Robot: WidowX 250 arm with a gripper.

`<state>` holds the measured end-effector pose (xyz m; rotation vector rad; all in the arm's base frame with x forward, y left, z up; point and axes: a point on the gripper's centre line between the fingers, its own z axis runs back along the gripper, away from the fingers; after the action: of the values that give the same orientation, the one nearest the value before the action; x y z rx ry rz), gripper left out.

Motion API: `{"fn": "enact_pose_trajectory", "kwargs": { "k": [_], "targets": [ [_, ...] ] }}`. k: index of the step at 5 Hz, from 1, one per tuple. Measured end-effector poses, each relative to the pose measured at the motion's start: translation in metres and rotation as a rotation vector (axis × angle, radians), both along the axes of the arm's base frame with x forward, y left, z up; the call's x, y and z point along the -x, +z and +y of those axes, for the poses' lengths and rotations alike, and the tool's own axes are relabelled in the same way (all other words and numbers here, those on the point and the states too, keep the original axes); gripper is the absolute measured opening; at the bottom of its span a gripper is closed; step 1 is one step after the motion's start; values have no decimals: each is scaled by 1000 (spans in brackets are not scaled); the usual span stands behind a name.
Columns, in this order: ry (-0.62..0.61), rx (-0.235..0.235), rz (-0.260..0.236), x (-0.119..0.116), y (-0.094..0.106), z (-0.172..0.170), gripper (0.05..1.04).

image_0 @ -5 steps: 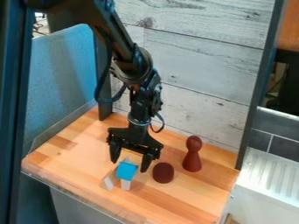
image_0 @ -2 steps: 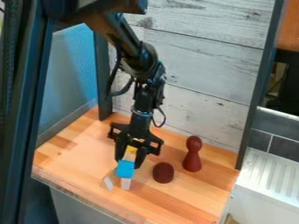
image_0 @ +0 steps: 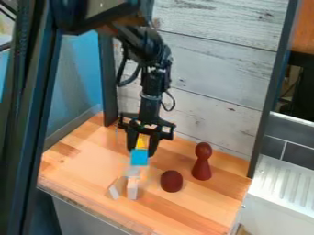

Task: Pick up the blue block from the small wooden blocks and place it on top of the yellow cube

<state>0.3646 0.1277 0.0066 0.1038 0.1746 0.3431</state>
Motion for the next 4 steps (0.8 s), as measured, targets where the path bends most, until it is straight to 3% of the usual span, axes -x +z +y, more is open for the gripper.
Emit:
{"fn": "enact_pose_trajectory", "kwargs": {
  "k": [2, 4],
  "targets": [
    [137, -2, -83, -42, 7, 17, 524],
    [268, -28, -173, -54, 0, 42, 524]
  ]
}}
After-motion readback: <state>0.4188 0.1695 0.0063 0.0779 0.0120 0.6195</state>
